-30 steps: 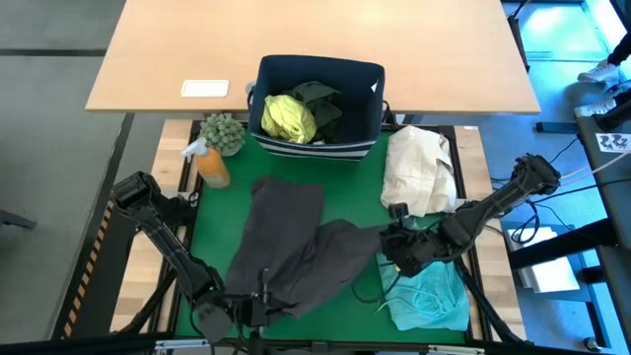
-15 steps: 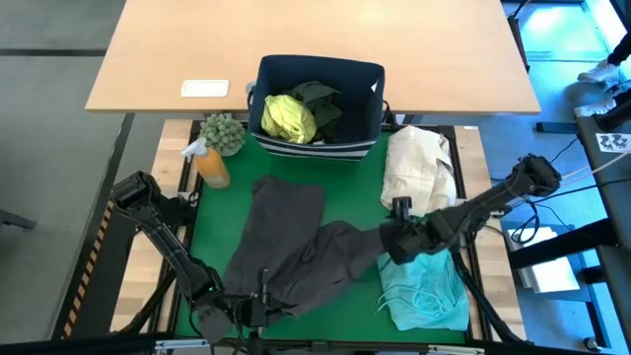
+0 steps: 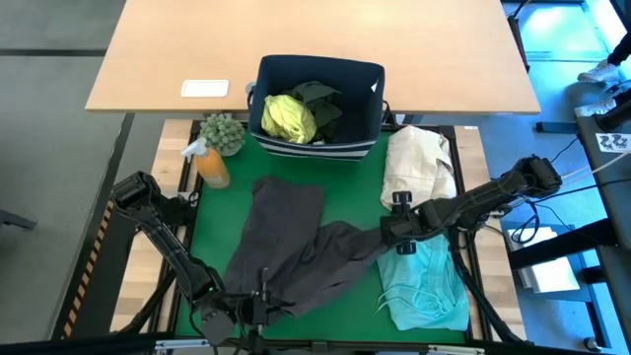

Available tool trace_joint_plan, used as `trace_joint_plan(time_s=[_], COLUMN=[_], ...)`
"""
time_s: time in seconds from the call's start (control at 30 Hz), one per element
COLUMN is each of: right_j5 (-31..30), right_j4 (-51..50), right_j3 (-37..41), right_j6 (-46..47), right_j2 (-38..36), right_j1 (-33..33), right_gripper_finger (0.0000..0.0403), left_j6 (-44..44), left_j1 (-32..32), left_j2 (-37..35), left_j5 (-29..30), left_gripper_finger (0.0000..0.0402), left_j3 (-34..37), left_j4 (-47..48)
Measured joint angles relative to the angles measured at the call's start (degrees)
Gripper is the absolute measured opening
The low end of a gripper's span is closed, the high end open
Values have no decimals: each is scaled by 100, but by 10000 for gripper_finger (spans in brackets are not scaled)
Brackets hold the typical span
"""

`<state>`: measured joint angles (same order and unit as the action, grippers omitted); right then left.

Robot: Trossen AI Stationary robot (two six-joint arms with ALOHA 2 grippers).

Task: Fold laundry
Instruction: Fold the black shorts

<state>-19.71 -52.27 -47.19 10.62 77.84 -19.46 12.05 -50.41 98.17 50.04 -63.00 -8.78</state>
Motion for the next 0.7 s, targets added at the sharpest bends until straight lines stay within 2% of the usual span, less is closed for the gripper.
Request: trace_joint_plan(time_s=[0.17, 0.2, 0.37, 0.47, 0.57, 0.7], right_j5=[-46, -94, -767, -1323, -1691, -1980], right_j4=[-309, -449, -910, -1116, -1117, -842], right_j3=[-270, -360, -873, -1278, -1715, -2228], right_j6=[-300, -350, -364, -398, -645, -1035], right_j2=[-58, -57, -55, -57, -57, -57], right_j1=[4, 3, 2, 0, 0, 0], right_gripper_finger=[29, 16, 26, 16, 6, 11], left_j6=[17, 46, 103, 112, 108, 102], left_j1=[-12, -18, -68, -94, -123, -160], left_j2=[0, 0, 0, 0, 0, 2], left_j5=[-4, -2, 2, 4, 33, 92], left_gripper_finger=[0, 0, 0, 0, 0, 0], left_j3=[0, 0, 0, 0, 0, 0], left_j4=[1, 2, 14, 16, 19, 18])
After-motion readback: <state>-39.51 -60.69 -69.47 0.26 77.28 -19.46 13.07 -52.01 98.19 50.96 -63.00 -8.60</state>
